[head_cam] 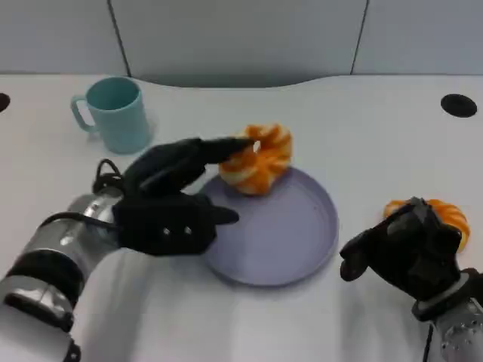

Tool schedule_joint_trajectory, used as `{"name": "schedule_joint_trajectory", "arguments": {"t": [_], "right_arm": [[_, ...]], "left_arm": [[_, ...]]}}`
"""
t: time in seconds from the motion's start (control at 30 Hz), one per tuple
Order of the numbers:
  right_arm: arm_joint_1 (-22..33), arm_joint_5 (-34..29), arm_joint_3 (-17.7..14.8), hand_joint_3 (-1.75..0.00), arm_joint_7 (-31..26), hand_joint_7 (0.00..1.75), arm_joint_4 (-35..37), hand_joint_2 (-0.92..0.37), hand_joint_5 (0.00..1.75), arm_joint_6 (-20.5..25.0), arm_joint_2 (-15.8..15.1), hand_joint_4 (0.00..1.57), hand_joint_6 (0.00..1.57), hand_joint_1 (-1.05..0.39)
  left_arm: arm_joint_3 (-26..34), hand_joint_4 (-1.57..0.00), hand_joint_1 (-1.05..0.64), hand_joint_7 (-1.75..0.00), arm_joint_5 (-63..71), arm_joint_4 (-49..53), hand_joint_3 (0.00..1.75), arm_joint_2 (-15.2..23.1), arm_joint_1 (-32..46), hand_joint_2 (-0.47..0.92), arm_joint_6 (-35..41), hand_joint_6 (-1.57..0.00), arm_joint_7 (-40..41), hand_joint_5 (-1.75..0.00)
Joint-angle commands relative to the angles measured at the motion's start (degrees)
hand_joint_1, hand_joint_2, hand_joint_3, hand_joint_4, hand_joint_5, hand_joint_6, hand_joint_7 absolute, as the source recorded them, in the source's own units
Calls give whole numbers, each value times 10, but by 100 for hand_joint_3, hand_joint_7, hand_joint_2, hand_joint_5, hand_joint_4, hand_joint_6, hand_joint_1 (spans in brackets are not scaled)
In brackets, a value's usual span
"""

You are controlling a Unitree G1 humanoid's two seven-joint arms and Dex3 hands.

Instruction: Grasp the bread from the table and place it into the plate.

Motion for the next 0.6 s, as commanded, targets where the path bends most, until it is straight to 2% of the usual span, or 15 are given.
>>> {"name": "schedule_joint_trajectory", "arguments": {"t": [0.03,0.07,0.1,0.13,0.17,0.23,0.3,0.47,0.6], "right_arm": [[1,14,0,-1,2,0,6,-88,18,20,-13,157,152,-61],[1,14,-1,-1,3,0,11,-89,19,20,-14,157,152,-62],[3,13,-1,-1,1,0,12,-89,19,18,-14,157,152,-62],[4,13,-2,-1,0,0,11,-90,20,17,-14,157,152,-61],[5,12,-1,-1,-1,0,11,-90,21,17,-13,157,152,-61],[-14,21,-11,-1,29,0,55,-91,19,16,-13,157,150,-61],[-27,27,-16,0,46,0,82,-90,18,21,-13,157,150,-63],[-46,21,-23,0,59,0,116,-88,15,15,-21,157,150,-65],[-54,18,-28,0,68,0,133,-88,15,8,-23,157,150,-65]], "left_arm": [[99,0,-105,0,-249,-136,75,15,97,92,20,0,-227,0],[125,0,-105,0,-328,-184,70,17,127,92,43,0,-298,0],[151,0,-105,0,-429,-252,67,10,165,92,102,0,-372,0],[163,0,-105,0,-484,-295,64,5,188,92,144,0,-409,0],[170,0,-105,0,-518,-323,63,2,202,92,172,0,-432,0],[193,0,-105,0,-662,-448,65,9,294,92,307,0,-482,0],[211,0,-105,0,-751,-518,71,19,353,92,403,0,-516,0],[262,0,-105,0,-875,-518,67,8,433,92,564,0,-566,0],[285,0,-105,0,-887,-540,66,5,443,92,614,0,-563,0]]}}
